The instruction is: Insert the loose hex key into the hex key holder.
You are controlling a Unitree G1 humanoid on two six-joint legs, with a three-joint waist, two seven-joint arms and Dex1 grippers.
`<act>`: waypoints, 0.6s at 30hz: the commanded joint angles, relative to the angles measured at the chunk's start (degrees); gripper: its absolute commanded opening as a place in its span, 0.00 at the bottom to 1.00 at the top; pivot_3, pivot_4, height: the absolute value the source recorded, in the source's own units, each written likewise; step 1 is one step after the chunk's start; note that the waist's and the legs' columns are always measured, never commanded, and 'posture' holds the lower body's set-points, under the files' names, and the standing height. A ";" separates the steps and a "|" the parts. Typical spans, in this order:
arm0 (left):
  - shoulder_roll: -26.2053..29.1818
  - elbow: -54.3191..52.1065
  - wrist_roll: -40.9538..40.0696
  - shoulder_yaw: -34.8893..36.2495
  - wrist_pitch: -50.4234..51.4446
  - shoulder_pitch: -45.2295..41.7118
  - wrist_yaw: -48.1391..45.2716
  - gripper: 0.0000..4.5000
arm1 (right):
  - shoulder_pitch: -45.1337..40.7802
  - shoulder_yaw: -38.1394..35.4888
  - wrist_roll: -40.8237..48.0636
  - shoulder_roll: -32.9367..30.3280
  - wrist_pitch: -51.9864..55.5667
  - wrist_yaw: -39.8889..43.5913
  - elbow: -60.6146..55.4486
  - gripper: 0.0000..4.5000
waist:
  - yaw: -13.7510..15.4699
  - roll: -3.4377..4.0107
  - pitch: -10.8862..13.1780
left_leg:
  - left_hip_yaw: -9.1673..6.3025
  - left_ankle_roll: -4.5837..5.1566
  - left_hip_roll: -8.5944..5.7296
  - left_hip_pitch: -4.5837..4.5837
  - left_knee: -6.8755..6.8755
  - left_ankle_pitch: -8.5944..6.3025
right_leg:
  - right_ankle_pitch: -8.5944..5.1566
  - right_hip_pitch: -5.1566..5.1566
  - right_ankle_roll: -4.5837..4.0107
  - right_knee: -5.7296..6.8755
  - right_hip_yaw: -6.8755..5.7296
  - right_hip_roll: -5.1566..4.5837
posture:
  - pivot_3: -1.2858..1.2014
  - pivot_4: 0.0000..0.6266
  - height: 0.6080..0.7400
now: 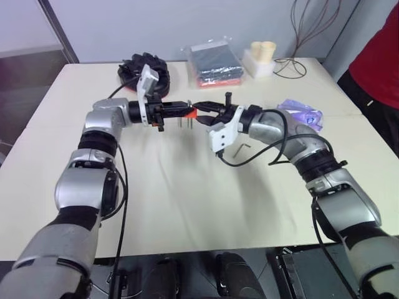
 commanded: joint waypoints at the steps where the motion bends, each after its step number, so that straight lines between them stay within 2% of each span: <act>1: 0.96 -1.42 0.57 0.57 -1.26 -0.01 1.16 0.42 | -1.15 -1.33 1.56 0.27 -0.55 -0.93 -2.31 0.23 | 0.00 0.00 0.00 | 0.00 0.00 0.00 0.00 0.00 0.00 | 0.00 0.00 0.00 0.00 0.00 0.00 | 0.52 0.24 1.00; 4: 0.93 -1.60 1.08 0.47 -2.11 0.33 1.52 0.72 | -1.25 -1.32 1.58 0.29 -0.55 -1.08 -2.20 0.23 | 0.01 0.00 0.00 | 0.00 0.00 0.00 0.00 0.01 0.00 | 0.00 0.00 0.00 0.01 0.01 0.00 | 0.52 0.24 1.00; 18: 0.25 -2.85 0.79 0.66 -1.76 1.62 0.97 0.72 | -1.37 -1.52 2.00 0.48 0.05 -1.20 -2.87 0.23 | 0.01 0.00 0.00 | 0.00 -0.01 0.00 0.00 0.04 0.01 | 0.00 0.00 0.00 0.04 0.01 0.00 | 0.52 0.24 1.00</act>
